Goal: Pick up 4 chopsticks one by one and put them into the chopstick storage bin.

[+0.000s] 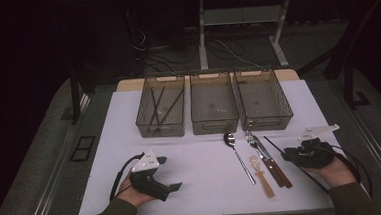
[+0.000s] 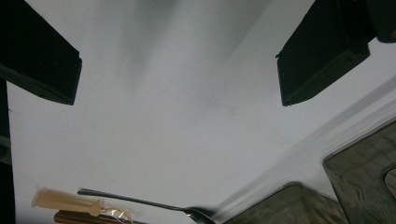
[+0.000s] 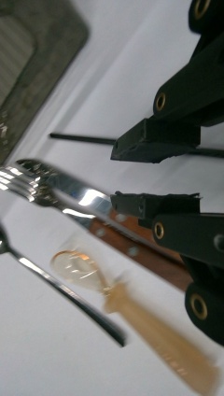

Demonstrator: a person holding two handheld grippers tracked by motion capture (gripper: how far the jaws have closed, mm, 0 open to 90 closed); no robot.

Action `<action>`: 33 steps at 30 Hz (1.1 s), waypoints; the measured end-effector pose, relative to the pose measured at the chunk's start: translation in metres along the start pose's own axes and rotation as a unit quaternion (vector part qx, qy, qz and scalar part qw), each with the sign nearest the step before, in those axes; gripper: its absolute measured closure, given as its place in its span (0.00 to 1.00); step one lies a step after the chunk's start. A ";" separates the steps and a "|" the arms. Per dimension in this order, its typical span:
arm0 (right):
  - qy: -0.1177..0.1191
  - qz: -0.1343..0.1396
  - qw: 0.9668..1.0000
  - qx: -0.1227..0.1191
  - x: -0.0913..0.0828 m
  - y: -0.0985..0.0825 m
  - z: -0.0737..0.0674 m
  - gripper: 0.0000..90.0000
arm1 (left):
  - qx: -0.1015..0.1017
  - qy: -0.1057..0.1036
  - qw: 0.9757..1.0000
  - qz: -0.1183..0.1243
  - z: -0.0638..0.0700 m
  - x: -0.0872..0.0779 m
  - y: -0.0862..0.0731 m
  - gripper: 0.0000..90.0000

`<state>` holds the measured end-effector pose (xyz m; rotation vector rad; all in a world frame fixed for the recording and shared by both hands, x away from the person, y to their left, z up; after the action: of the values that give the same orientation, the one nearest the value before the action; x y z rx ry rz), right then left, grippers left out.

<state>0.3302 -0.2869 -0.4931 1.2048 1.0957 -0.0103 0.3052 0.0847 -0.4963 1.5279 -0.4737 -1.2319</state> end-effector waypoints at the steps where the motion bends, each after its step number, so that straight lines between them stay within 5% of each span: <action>1: -0.001 -0.001 1.000 0.005 -0.003 -0.004 0.001 0.83 | 0.000 0.000 1.000 0.000 0.000 0.000 0.000 0.00; 14: -0.018 -0.036 0.999 0.020 -0.019 -0.040 0.011 0.89 | 0.001 0.001 1.000 -0.004 0.000 0.000 -0.001 0.00; 33: -0.011 -0.057 0.998 0.027 -0.015 -0.049 0.011 0.95 | 0.001 0.001 1.000 -0.003 0.001 0.001 -0.001 0.00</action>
<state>0.3038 -0.3239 -0.5197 1.1867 1.1500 -0.1399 0.3047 0.0838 -0.4976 1.5338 -0.4697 -1.2357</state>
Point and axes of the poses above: each handheld gripper's, and its own axes: x roughly forward along the jaws, y roughly out of its top, z roughly to its right, the point moved 10 cm from there along x, roughly forward along the jaws, and after that the axes turned 7 degrees about z, right-handed, at the moved point
